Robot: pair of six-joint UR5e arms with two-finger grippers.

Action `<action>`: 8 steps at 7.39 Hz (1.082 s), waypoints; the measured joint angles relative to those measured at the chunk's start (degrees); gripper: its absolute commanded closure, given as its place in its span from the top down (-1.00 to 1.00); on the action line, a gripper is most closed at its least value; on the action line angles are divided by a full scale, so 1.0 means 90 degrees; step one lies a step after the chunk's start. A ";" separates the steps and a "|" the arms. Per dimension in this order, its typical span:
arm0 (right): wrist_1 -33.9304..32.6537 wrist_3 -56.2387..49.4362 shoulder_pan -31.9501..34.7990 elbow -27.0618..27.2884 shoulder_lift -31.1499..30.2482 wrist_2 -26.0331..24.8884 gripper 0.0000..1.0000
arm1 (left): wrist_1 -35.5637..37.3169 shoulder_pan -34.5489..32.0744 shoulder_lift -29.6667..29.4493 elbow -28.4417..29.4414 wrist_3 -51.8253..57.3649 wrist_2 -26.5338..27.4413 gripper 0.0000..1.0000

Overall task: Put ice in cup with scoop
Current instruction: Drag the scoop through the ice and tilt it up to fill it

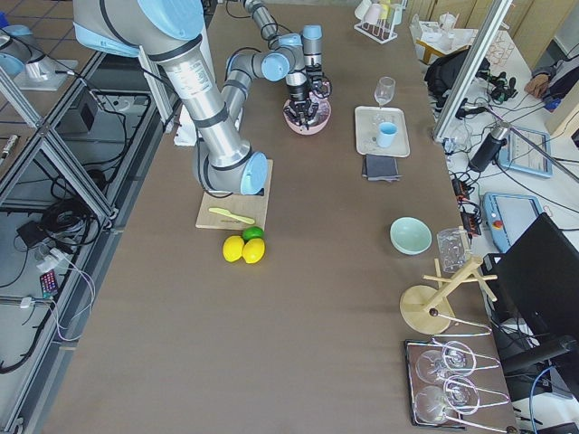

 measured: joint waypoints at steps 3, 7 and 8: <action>0.0441 0.0055 0.0088 0.0102 -0.0217 0.0323 -1.00 | 0.0000 0.0000 0.0000 0.0000 0.0000 -0.0002 0.99; 0.1269 0.0089 0.0450 0.0088 -0.0648 0.0993 -1.00 | 0.0006 0.0000 -0.0001 0.0000 -0.0005 -0.0002 0.99; 0.1342 0.0116 0.0468 0.0076 -0.0665 0.1070 -1.00 | 0.0018 0.0004 -0.0005 0.0000 -0.0008 -0.0002 0.99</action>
